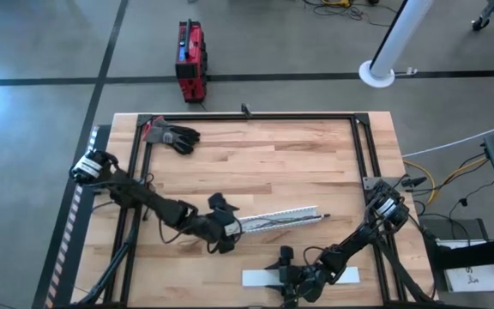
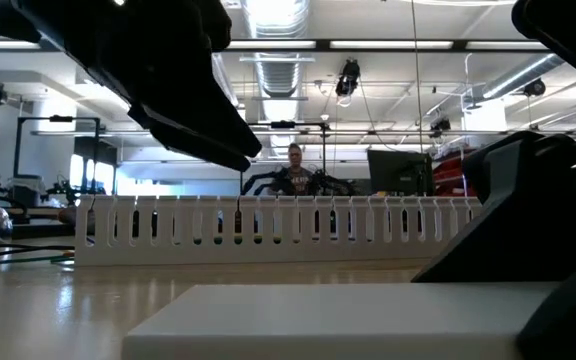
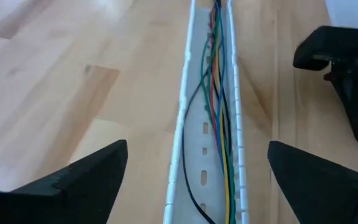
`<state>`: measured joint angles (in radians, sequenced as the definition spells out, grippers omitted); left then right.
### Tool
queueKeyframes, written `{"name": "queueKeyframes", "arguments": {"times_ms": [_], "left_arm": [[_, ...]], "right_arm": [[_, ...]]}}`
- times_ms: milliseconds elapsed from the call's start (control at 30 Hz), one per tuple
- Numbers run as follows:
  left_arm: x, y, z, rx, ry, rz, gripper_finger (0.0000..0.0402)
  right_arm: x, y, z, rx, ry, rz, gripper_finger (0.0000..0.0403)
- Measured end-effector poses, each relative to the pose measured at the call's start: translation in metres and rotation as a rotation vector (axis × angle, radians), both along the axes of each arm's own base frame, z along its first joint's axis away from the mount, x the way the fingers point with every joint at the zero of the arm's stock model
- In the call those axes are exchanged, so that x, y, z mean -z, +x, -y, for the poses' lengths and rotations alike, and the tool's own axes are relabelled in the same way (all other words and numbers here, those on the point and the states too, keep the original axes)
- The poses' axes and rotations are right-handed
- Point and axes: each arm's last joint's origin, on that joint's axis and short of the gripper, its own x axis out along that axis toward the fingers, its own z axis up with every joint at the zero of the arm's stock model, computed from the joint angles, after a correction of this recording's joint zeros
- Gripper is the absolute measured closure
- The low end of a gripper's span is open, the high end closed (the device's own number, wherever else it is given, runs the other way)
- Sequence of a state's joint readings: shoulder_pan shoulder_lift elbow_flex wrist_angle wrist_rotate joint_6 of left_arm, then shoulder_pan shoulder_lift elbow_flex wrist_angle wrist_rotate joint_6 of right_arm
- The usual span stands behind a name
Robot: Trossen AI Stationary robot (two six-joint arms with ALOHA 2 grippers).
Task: Ziptie cables
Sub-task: Close the white cable duct cover
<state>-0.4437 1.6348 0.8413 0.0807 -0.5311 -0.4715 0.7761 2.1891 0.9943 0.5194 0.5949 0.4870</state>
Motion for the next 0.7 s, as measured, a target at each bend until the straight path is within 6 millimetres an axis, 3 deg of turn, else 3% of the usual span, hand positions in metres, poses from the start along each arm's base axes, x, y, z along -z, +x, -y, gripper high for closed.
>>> {"name": "queueKeyframes", "arguments": {"times_ms": [300,600,700], "left_arm": [[0.004,0.003,-0.001,0.07,0.036,-0.032,0.0032],[0.056,0.01,-0.001,0.07,0.104,-0.188,0.005],[0.065,0.012,0.0,0.059,0.106,-0.206,0.0052]], "right_arm": [[0.0,0.0,0.0,0.0,0.0,0.0,0.0183],[0.0,0.001,0.001,0.002,0.002,0.0,0.0183],[0.0,0.001,0.001,0.007,0.01,0.001,0.0183]]}}
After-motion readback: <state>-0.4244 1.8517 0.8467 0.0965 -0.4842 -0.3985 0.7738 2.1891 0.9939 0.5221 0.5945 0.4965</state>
